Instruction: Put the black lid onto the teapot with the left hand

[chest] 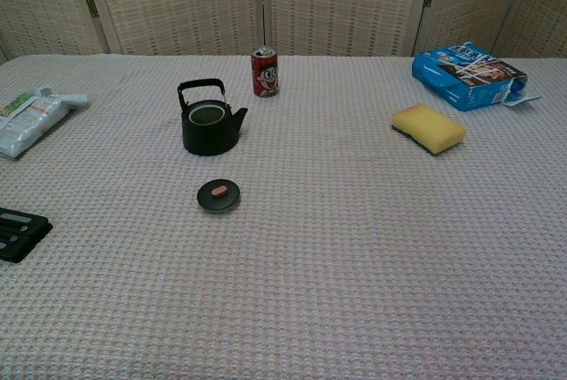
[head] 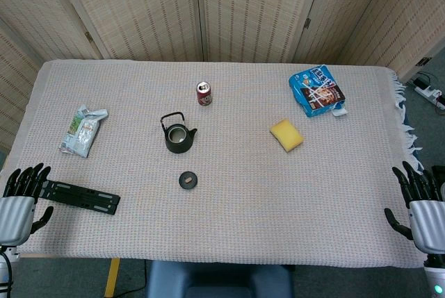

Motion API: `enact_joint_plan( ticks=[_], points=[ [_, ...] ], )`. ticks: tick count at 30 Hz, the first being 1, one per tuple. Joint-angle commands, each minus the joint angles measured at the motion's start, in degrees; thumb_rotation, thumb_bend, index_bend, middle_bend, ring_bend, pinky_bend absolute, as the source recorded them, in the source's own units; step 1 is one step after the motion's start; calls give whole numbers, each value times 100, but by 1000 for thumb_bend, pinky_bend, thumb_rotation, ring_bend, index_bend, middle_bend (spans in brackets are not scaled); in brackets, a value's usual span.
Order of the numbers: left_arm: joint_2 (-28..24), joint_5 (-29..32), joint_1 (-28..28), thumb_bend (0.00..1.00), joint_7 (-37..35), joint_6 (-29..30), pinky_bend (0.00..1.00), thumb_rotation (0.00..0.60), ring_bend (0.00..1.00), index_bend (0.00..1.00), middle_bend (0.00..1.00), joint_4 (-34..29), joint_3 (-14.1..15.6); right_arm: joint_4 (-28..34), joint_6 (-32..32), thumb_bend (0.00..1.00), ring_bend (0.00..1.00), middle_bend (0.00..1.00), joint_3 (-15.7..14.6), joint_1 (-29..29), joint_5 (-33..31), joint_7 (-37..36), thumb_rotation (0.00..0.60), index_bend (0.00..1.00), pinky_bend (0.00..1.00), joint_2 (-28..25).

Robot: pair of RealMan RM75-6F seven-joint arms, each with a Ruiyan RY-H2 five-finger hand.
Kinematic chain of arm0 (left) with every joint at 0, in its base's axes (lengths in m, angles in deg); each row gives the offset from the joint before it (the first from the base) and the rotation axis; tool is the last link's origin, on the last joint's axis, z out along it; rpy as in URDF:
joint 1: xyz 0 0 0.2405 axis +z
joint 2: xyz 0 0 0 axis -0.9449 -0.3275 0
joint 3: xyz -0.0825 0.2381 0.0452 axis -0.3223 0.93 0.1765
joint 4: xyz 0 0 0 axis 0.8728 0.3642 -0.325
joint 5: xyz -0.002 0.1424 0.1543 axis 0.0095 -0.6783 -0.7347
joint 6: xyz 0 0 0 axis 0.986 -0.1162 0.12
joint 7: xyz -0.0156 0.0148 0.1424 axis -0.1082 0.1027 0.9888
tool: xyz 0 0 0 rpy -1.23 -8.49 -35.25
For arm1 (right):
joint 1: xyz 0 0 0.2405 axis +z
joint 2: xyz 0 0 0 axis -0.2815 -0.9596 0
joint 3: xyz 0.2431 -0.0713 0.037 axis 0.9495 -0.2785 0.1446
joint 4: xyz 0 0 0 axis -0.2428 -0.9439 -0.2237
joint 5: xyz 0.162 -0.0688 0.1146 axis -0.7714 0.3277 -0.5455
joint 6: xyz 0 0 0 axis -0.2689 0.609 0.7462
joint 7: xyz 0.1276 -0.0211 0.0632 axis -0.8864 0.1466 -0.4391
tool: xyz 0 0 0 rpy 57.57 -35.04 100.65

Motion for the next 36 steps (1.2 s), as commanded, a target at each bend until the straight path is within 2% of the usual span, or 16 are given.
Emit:
enact_joint_plan(
  ticks=[1,10,17,20,22,25,28,32,36],
  points=[
    [40,28,-45,290,29,-58,0,600,40,31,0,28,-20,10,-13,348,110,34,13,-2,-24,8,600,0,0,-11],
    [2,-60,-89,290,101,-36,14,600,55,58,1,-41,-13,-14,-17,347,111,35,44,8,1,-45,600,0,0,-53],
    [-81,-379,-270,291,147,-31,117,600,144,121,55,-53,-32,-91,-1,348,114,35,57,6,26,-131,600,0,0,-46],
    [-122,-611,-462,290,123,-143,225,600,212,152,92,-38,-34,-90,32,348,114,35,74,4,48,-142,600,0,0,-72],
    [-150,-778,-633,290,112,-327,353,600,329,193,149,-3,2,-79,53,348,114,35,79,4,74,-139,600,0,0,-96],
    [-198,-998,-918,289,95,-673,514,600,446,220,192,-3,63,-59,71,348,115,35,80,-2,97,-136,600,0,0,-129],
    [-144,-1133,-1230,289,28,-995,606,600,562,225,209,60,46,-40,68,348,115,35,86,-3,90,-133,600,0,0,-145],
    [36,-1249,-1659,288,-64,-1436,664,600,666,228,209,163,7,-15,46,347,115,35,82,7,105,-113,600,0,0,-157],
    [267,-1242,-2150,288,28,-2105,676,600,679,213,198,261,-12,18,30,348,117,35,81,13,111,-91,600,0,0,-185]
  ],
)
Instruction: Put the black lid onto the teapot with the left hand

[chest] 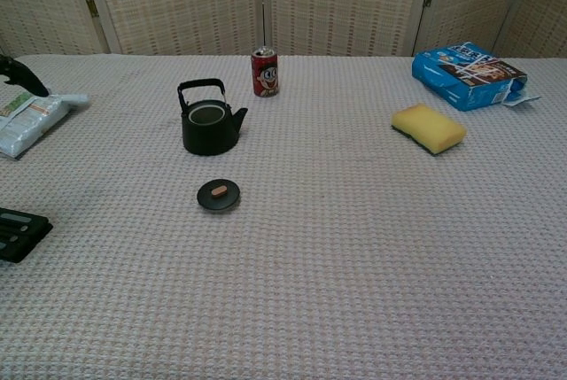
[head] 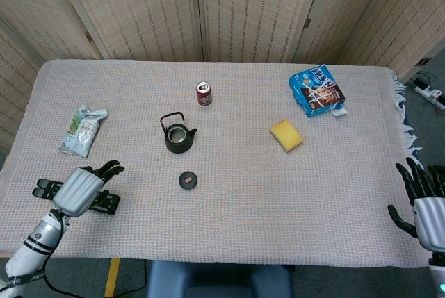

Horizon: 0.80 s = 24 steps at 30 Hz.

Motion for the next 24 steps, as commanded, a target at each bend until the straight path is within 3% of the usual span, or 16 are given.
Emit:
enact_joint_plan(
  ticks=[1,6,11,24],
  points=[
    [248,25,-484,288,100,-661,676,600,673,196,176,98,-42,18,-8,348,119,35,2,2,-4,13,600,0,0,-19],
    [516,329,-963,287,344,-1394,700,600,639,122,77,153,-162,45,-11,348,124,35,2,-5,-13,21,600,0,0,-45],
    [813,636,-1324,286,529,-1929,711,600,662,112,77,317,-220,42,-29,348,128,35,-2,-16,-44,10,600,0,0,-55],
    [1669,1003,-2004,283,953,-2548,714,600,691,146,105,1006,-246,2,-93,348,140,36,-2,21,-32,-35,600,0,0,-43]
  ],
)
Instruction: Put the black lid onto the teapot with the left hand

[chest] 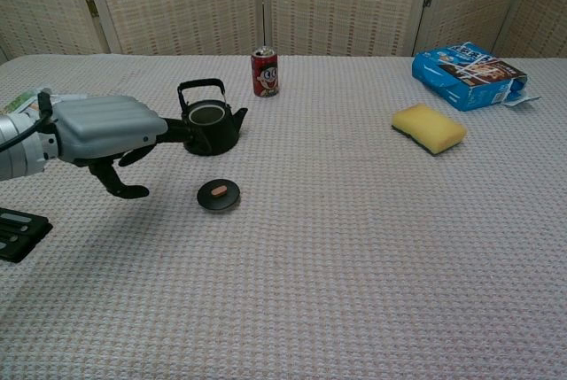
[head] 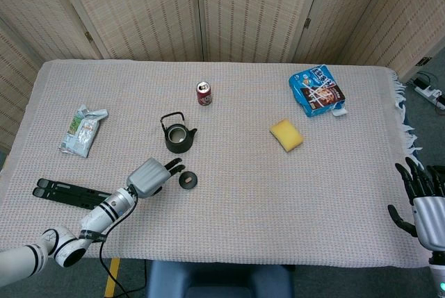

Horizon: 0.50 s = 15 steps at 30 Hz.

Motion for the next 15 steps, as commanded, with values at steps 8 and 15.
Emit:
enact_joint_plan(
  ticks=[8,15],
  points=[
    [423,220,-308,284,387,-205,716,600,695,167,117,273,73,-19,-15,348,140,37,-15,-15,-20,-36,600,0,0,5],
    [618,230,-432,284,413,-171,716,600,707,195,153,415,148,-31,-10,348,143,37,-30,-42,-45,-43,600,0,0,23]
  ],
)
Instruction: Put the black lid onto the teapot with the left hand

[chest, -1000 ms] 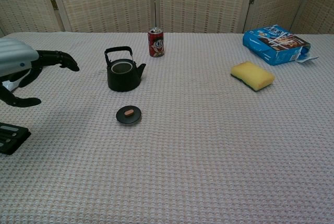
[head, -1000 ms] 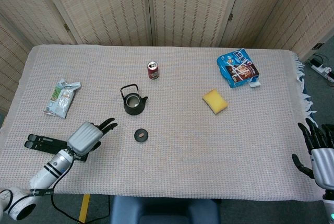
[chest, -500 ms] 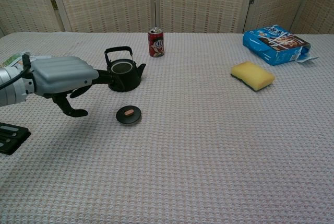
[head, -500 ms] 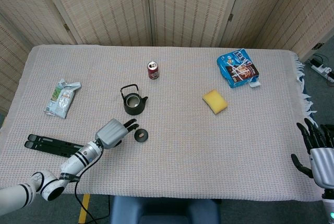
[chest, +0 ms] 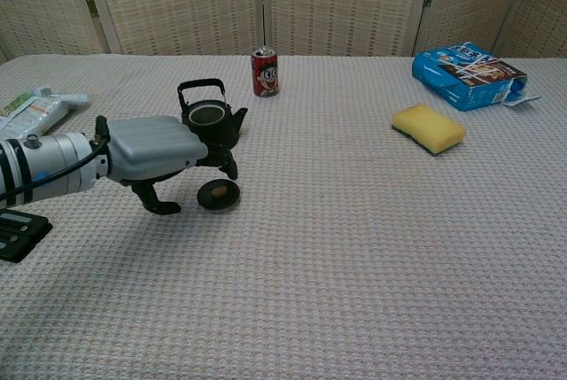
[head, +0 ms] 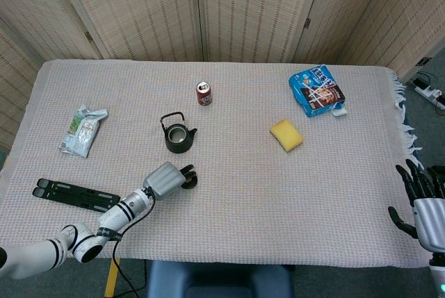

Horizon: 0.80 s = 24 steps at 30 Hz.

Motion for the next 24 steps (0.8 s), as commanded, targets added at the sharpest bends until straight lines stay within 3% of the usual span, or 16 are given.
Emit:
enact_joint_plan(
  ticks=[1,18,24],
  points=[
    [83,22,-51,283,-4,5,716,600,707,197,158,97,18,-4,-2,348,142,37,-3,-10,-15,-7,600,0,0,3],
    [458,217,-251,284,-122,-11,718,600,723,255,209,584,73,-101,17,348,141,37,-18,-82,-88,-119,600,0,0,22],
    [541,201,-257,284,-250,87,720,600,743,307,278,765,127,-140,15,347,143,37,-17,-88,-86,-163,600,0,0,35]
  ],
)
